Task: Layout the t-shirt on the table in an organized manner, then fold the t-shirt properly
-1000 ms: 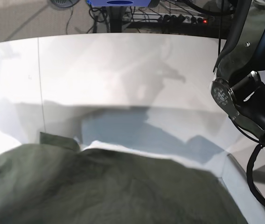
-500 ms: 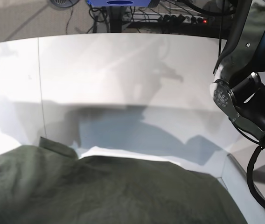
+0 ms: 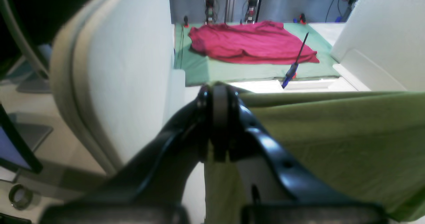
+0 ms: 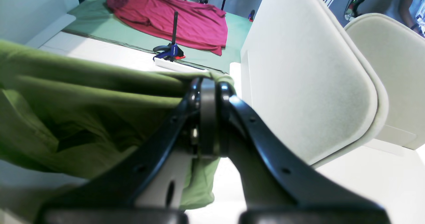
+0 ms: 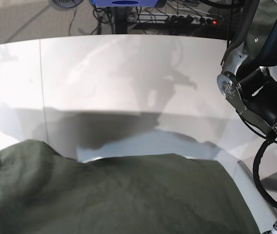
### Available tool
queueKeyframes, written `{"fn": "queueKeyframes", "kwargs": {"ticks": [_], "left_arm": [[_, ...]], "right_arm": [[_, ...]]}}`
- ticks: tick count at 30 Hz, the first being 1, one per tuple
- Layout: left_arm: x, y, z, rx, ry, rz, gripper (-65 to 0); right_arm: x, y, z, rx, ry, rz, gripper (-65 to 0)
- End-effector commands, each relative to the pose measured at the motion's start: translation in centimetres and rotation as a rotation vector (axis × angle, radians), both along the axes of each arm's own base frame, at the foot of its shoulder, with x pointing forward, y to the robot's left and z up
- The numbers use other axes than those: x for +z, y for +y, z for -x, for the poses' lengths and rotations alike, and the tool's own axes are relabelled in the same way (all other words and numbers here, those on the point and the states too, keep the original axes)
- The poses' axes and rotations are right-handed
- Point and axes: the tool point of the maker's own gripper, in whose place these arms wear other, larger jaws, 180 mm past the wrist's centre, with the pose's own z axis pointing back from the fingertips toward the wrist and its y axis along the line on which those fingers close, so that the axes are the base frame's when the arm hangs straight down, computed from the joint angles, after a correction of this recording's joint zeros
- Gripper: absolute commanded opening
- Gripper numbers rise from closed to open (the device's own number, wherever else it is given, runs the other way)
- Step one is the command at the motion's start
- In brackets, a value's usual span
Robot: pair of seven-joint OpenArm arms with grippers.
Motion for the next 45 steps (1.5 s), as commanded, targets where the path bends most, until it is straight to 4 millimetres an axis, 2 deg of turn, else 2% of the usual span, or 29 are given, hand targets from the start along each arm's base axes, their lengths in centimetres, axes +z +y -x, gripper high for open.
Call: {"fn": "queueKeyframes", "kwargs": {"ticks": [1, 4, 7, 11, 13, 15, 17, 21, 24, 28, 31, 32, 34, 36, 37, 41, 45], "left_arm": [[2.0, 0.6, -0.2, 0.015, -0.06, -0.001, -65.0], [1.9, 0.9, -1.2, 0.003, -0.032, -0.001, -65.0], [1.2, 0.4, -2.4, -0.025, -0.002, -0.024, -65.0], [0.8, -0.7, -3.7, -0.068, -0.013, -0.058, -65.0], [0.9, -0.6, -4.2, -0.071, -0.022, -0.049, -65.0], [0.9, -0.5, -4.6, -0.073, -0.029, -0.037, -65.0], [2.0, -0.6, -5.1, -0.078, -0.049, -0.03, -65.0], [3.8, -1.1, -6.8, -0.104, -0.073, -0.006, -65.0], [4.0, -1.5, -8.1, -0.101, -0.065, -0.029, -65.0], [3.4, -2.3, -10.2, -0.097, -0.047, -0.084, -65.0], [3.8, -2.7, -12.1, -0.112, -0.059, -0.062, -65.0], [3.9, -2.5, -12.8, -0.113, -0.062, -0.039, -65.0], [4.1, -2.3, -13.8, -0.115, -0.058, -0.003, -65.0], [4.8, -2.1, -14.6, -0.117, -0.072, 0.028, -65.0], [5.2, -2.4, -15.1, -0.124, -0.08, 0.031, -65.0], [8.6, -4.7, -15.9, -0.166, -0.137, -0.041, -65.0], [12.1, -5.3, -15.5, -0.176, -0.191, -0.068, -65.0]], "right_arm": [[1.6, -0.9, 0.1, -0.02, -0.045, -0.004, -64.5], [0.5, -1.7, -1.4, -0.004, -0.017, -0.08, -64.5], [-1.2, -0.8, -3.6, 0.048, 0.032, -0.107, -64.5], [-2.8, -0.3, -5.1, 0.079, 0.077, -0.111, -64.5], [-2.3, -0.2, -5.4, 0.086, 0.05, -0.114, -64.5], [-1.0, -0.3, -5.5, 0.088, 0.009, -0.117, -64.5], [1.0, -1.3, -5.4, 0.072, -0.021, -0.105, -64.5], [3.6, -1.0, -7.3, 0.101, -0.049, -0.136, -64.5], [3.9, 0.0, -9.1, 0.136, -0.049, -0.152, -64.5], [3.1, 1.9, -11.9, 0.187, -0.05, -0.177, -64.4], [3.1, 2.9, -14.2, 0.209, -0.053, -0.195, -64.4], [3.0, 3.7, -15.1, 0.224, -0.053, -0.207, -64.4], [3.3, 4.1, -16.3, 0.227, -0.062, -0.223, -64.4], [3.8, 4.5, -17.0, 0.23, -0.071, -0.224, -64.4], [4.1, 5.3, -17.5, 0.243, -0.081, -0.225, -64.4], [3.0, 7.2, -18.4, 0.272, -0.084, -0.212, -64.4], [2.2, 8.0, -18.6, 0.285, -0.057, -0.173, -64.4]]}}
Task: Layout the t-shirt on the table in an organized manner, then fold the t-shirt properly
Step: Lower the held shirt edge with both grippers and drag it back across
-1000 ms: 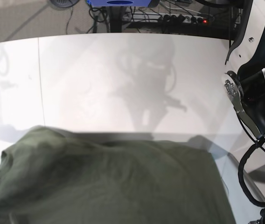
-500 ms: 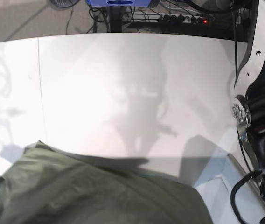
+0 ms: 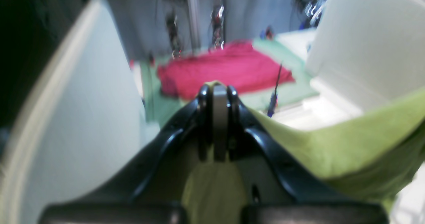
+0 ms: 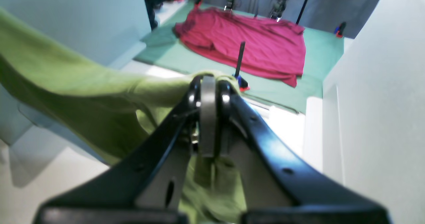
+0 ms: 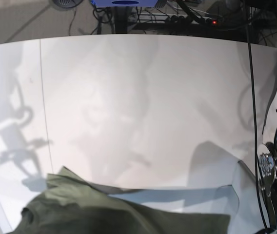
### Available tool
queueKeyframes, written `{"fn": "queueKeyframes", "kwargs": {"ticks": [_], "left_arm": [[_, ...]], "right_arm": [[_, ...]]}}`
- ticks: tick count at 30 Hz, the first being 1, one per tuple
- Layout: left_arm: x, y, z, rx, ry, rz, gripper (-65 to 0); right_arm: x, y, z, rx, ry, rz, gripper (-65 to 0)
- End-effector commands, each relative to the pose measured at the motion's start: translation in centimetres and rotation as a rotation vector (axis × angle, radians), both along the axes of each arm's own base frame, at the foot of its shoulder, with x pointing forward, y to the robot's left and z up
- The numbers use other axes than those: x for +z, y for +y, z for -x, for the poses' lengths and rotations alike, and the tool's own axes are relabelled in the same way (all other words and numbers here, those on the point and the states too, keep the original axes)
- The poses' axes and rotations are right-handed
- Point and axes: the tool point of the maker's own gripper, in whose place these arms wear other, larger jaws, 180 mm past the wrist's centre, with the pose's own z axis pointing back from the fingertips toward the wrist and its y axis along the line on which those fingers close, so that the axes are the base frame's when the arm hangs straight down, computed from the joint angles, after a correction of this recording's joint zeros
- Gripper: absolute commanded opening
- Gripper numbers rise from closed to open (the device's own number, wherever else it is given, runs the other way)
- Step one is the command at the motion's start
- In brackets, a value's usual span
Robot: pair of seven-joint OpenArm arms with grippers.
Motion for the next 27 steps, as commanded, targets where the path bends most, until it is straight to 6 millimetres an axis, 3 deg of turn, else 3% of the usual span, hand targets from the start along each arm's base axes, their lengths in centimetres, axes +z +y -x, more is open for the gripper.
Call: {"fn": "queueKeyframes", "kwargs": {"ticks": [1, 5, 8, 11, 12, 14, 19, 22, 27], "left_arm": [[3.9, 1.0, 0.6, 0.019, -0.094, 0.02, -65.0], [4.6, 1.7, 1.4, 0.034, -0.113, -0.003, -65.0], [0.5, 1.5, 2.8, 0.042, -0.042, -0.077, -65.0], [-4.4, 2.6, 5.0, 0.07, 0.013, -0.133, -65.0], [-5.9, 2.6, 5.7, 0.072, 0.033, -0.141, -65.0], [-9.4, 2.8, 7.2, 0.078, 0.098, -0.166, -65.0], [-16.4, 2.1, 10.6, 0.065, 0.211, -0.215, -65.0], [-19.5, 1.4, 12.8, 0.046, 0.254, -0.238, -65.0], [-23.4, 1.2, 15.6, 0.037, 0.346, -0.273, -65.0]], "right_arm": [[4.2, -0.5, 0.2, -0.006, -0.102, -0.027, -64.4], [4.5, -1.1, 0.5, -0.012, -0.107, -0.009, -64.5], [5.3, -3.1, 1.9, -0.039, -0.08, 0.067, -64.8], [6.9, -3.5, 3.5, -0.042, -0.075, 0.163, -65.0], [6.4, -3.3, 4.0, -0.035, -0.068, 0.192, -65.0], [3.5, -3.8, 5.1, -0.038, -0.029, 0.183, -65.0], [-2.7, -8.0, 8.4, -0.13, 0.086, 0.041, -65.0], [-7.5, -10.1, 11.1, -0.188, 0.187, -0.019, -65.0], [-14.6, -11.1, 15.7, -0.245, 0.334, -0.088, -65.0]]}}
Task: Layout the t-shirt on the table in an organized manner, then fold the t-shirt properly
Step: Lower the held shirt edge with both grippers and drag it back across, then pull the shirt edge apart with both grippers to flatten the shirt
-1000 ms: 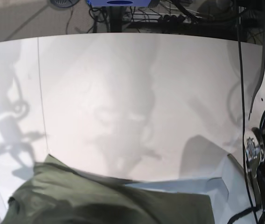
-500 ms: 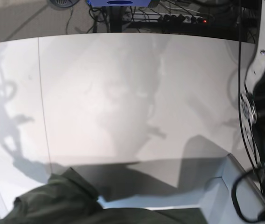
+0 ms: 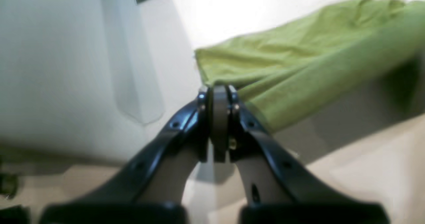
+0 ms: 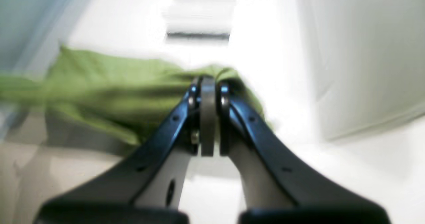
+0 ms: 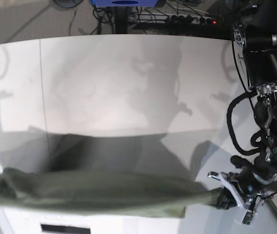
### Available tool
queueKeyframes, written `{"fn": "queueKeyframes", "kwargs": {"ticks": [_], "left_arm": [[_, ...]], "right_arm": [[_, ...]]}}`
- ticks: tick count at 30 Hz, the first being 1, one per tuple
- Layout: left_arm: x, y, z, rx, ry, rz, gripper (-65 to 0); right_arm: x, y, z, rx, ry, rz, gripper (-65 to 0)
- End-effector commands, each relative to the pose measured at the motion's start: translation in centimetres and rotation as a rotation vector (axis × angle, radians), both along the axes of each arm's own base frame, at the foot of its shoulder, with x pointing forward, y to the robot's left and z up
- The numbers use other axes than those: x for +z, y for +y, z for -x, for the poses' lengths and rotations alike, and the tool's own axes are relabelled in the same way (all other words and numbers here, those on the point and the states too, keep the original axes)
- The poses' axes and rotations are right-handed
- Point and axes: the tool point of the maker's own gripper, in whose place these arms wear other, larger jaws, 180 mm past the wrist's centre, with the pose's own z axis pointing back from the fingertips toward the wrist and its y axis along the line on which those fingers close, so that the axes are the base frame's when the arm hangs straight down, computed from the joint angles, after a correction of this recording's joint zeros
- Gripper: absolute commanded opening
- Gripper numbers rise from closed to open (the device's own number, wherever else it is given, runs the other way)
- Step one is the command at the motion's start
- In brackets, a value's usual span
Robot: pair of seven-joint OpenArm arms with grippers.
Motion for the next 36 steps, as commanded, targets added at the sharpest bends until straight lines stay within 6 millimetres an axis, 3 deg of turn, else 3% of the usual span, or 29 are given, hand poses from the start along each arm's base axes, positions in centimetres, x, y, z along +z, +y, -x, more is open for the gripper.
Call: {"fn": "queueKeyframes", "kwargs": {"ticks": [1, 6, 13, 20, 31, 36], "left_arm": [[1.8, 0.3, -0.2, 0.006, -0.053, -0.003, -65.0], [0.1, -0.2, 1.8, -0.01, -0.022, -0.021, -65.0], [-5.4, 0.0, 5.4, -0.003, 0.152, -0.047, -65.0], [-10.2, 0.0, 9.3, -0.006, 0.284, -0.049, -65.0], [-15.4, 1.0, 15.4, -0.006, 0.455, -0.082, -65.0], [-16.6, 1.0, 16.7, -0.006, 0.495, -0.08, -65.0]], "right_arm": [[2.2, -1.1, 0.1, -0.029, -0.065, 0.008, -65.0], [-2.3, -0.6, 2.7, -0.048, 0.036, -0.043, -65.0], [-6.8, -0.3, 6.2, -0.123, 0.173, -0.128, -65.0], [-12.5, 1.8, 10.0, -0.122, 0.312, -0.184, -65.0], [-17.6, 1.8, 16.4, -0.138, 0.487, -0.176, -65.0], [-19.1, 2.0, 17.4, -0.15, 0.527, -0.2, -65.0]]}}
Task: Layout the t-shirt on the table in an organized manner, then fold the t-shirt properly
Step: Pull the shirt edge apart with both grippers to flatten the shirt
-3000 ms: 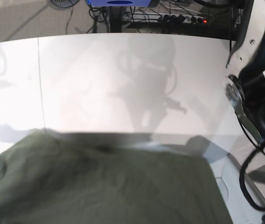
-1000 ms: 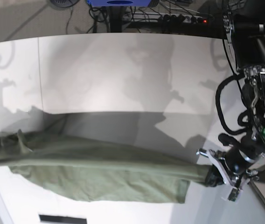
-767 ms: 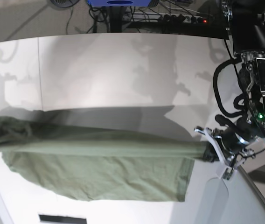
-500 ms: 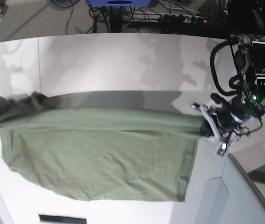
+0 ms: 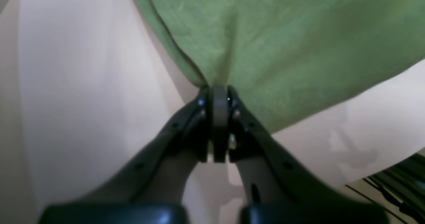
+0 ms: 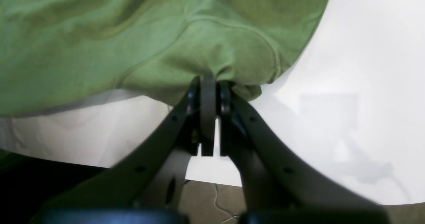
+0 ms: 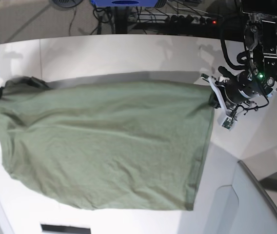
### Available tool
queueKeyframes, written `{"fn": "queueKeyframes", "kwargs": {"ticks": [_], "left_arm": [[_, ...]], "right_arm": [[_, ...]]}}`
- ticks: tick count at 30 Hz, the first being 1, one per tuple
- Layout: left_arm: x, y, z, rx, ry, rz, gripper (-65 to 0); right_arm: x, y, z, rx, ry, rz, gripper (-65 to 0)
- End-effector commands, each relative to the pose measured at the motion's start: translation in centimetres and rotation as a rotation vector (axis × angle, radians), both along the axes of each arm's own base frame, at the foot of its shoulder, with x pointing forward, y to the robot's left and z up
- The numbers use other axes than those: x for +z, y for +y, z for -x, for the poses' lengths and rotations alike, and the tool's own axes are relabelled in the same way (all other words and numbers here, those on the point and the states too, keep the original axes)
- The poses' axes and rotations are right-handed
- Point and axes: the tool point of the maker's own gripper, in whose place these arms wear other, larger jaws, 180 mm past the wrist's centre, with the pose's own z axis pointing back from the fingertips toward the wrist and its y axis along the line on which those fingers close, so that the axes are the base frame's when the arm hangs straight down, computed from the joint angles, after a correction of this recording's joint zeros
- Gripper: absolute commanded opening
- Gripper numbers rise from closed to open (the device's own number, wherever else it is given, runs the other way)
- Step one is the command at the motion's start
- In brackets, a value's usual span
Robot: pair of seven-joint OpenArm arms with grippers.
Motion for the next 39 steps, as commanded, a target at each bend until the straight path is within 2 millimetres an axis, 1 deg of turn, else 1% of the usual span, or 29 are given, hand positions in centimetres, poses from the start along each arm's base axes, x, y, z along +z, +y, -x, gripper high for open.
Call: {"fn": "queueKeyframes", "kwargs": {"ticks": [1, 4, 6, 8, 10, 13, 15, 17, 19, 22, 23, 24, 26, 27, 28, 29, 30, 31, 33, 35, 37, 39], "left_arm": [[0.6, 0.1, -0.3, 0.003, -0.026, 0.003, -65.0], [0.3, -0.3, -0.1, -0.004, -0.017, 0.009, -65.0], [-0.2, -0.3, 0.1, 0.015, -0.006, 0.023, -65.0], [-1.0, 0.0, 0.3, 0.028, 0.018, 0.027, -65.0], [-1.4, 0.0, 0.3, 0.03, 0.029, 0.031, -65.0], [-1.6, -0.3, -0.1, 0.032, -0.012, 0.06, -65.0], [-2.2, 0.3, -0.1, 0.038, -0.008, 0.03, -65.0], [-3.0, 1.1, 0.2, 0.043, 0.013, -0.01, -65.0], [-3.7, 1.1, 0.5, 0.052, 0.031, -0.024, -65.0], [-3.6, 1.0, -0.1, 0.052, 0.023, -0.025, -65.0], [-3.7, 0.9, -0.1, 0.054, 0.024, -0.017, -65.0], [-3.6, 0.9, -0.3, 0.054, 0.019, -0.017, -65.0], [-3.7, 0.4, -0.4, 0.055, 0.019, -0.011, -65.0], [-3.7, 0.3, -0.4, 0.056, 0.017, -0.007, -65.0], [-3.6, 0.3, -0.5, 0.055, 0.016, -0.008, -65.0], [-3.6, 0.3, -0.5, 0.055, 0.016, -0.008, -65.0], [-3.6, 0.3, -0.5, 0.055, 0.016, -0.008, -65.0], [-3.6, 0.3, -0.5, 0.055, 0.016, -0.008, -65.0], [-3.7, 0.3, -0.3, 0.055, 0.019, -0.008, -65.0], [-3.9, 0.3, 0.0, 0.056, 0.027, -0.008, -65.0], [-4.0, 0.3, 0.1, 0.056, 0.03, -0.008, -65.0], [-4.0, 0.3, 0.1, 0.056, 0.03, -0.008, -65.0]], "right_arm": [[0.9, -0.9, -0.8, -0.006, -0.031, 0.015, -64.8], [0.3, -1.0, -1.3, -0.032, -0.037, -0.011, -64.1], [0.1, -1.4, -2.0, -0.062, -0.061, -0.021, -64.1], [-0.1, -0.9, -3.5, -0.055, -0.09, -0.031, -63.5], [0.0, -0.9, -5.0, -0.018, -0.101, -0.013, -61.8], [-0.4, 0.5, -7.5, 0.041, -0.098, -0.015, -62.9], [-0.5, 1.2, -9.0, 0.065, -0.104, -0.017, -64.2], [-0.8, 1.9, -10.0, 0.079, -0.105, -0.024, -64.1], [-1.1, 2.6, -11.2, 0.089, -0.106, -0.031, -63.5], [-1.8, 3.3, -12.3, 0.1, -0.092, -0.037, -63.2], [-1.9, 3.7, -12.6, 0.114, -0.084, -0.032, -62.1], [-2.1, 4.2, -12.8, 0.137, -0.072, -0.024, -59.1], [-1.7, 4.8, -13.6, 0.189, -0.065, 0.003, -48.3], [-1.4, 4.3, -13.7, 0.202, -0.06, 0.025, -41.6], [-1.2, 3.9, -13.6, 0.207, -0.055, 0.032, -35.1], [-1.0, 3.5, -13.6, 0.199, -0.055, 0.034, -30.2], [-0.8, 3.1, -13.5, 0.18, -0.054, 0.025, -27.2], [-0.4, 1.9, -13.3, 0.14, -0.061, 0.016, -26.7], [-0.2, 0.0, -11.8, 0.058, -0.077, -0.011, -28.4], [0.9, -1.9, -9.6, -0.017, -0.128, -0.013, -28.8], [1.4, -1.8, -7.4, -0.06, -0.17, -0.02, -27.0], [1.6, -1.2, -5.3, -0.091, -0.187, -0.023, -22.5]]}}
